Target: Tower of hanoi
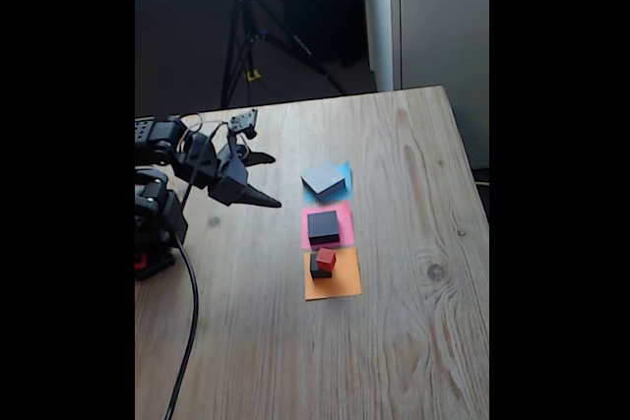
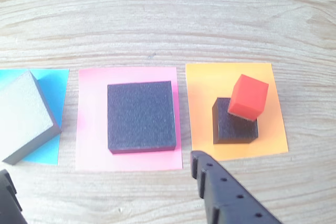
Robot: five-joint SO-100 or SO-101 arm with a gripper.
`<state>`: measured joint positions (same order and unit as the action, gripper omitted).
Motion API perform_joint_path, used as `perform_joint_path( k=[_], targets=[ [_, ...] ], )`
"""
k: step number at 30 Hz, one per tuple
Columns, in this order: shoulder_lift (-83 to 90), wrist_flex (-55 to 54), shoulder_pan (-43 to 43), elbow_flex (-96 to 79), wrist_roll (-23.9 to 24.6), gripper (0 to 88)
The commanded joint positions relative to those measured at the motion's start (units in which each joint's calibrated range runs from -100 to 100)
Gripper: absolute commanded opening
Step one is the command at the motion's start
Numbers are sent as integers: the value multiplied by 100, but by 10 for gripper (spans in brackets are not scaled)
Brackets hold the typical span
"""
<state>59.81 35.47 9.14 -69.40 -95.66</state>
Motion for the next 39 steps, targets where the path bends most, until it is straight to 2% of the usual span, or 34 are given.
perform_joint_path(
  k=[1,7,12,20,28,39],
  targets=[
    [90,-1932,43,-923,84,405],
    [-190,-3616,26,-1923,84,402],
    [-538,-5048,85,-2860,-334,406],
    [-1235,-5752,227,-2996,-384,438],
    [-1787,-6052,319,-2787,-33,441],
    [-2976,-7493,202,-2814,17,435]
  ],
)
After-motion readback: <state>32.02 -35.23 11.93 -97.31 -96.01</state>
